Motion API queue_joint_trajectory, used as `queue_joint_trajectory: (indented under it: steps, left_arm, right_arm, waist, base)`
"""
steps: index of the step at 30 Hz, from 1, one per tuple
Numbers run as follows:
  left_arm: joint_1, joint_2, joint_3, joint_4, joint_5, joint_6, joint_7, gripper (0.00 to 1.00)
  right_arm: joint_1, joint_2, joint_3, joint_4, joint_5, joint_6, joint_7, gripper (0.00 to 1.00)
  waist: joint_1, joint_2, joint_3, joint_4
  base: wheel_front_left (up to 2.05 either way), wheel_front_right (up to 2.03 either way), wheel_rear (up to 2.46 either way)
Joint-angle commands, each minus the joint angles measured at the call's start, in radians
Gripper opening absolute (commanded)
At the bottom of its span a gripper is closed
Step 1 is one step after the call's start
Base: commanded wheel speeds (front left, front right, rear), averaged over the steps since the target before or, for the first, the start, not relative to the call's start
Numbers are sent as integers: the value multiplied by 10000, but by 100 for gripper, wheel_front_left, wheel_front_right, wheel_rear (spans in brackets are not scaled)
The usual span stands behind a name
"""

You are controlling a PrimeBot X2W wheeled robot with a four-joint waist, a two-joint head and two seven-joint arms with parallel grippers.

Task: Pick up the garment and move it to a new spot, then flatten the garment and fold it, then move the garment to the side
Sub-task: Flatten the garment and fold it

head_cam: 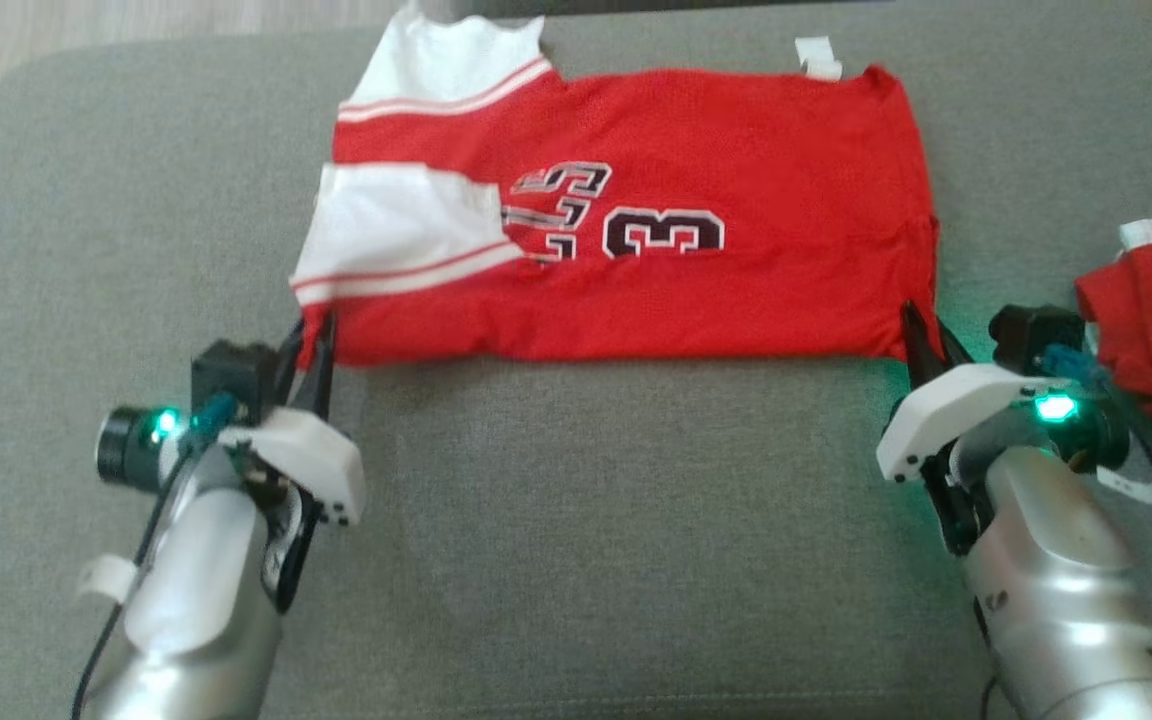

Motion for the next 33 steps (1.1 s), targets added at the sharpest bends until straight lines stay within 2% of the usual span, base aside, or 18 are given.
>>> queue_joint_trajectory:
  steps: [1,10,18,25,33]
  left_arm:
    - [-105,306,404,-255,-46,50,-59,0]
    - [810,220,489,-370,-178,55,-59,0]
    - [1688,183,453,-521,-235,8,-59,0]
    - [2740,93,557,-949,-533,-19,-59,0]
    - [3291,7,370,-1097,-576,-8,-59,0]
  right_arm:
    - [90,120,141,-320,-65,37,-163,0]
    - [1089,120,38,-1126,231,37,31,0]
    - [2260,-40,127,-2170,380,37,1023,0]
    - [3861,-266,42,-4077,855,37,2293,0]
    - [5527,-148,-482,-6309,1028,37,3655,0]
  waist:
    - [0,0,-191,-61]
    - [0,0,-925,-147]
    - [0,0,-1683,-47]
    - [0,0,-2184,5]
    - [0,0,-2224,126]
  base:
    - [0,0,0]
    - [0,0,0]
    - [0,0,0]
    - [0,0,0]
    - [0,0,0]
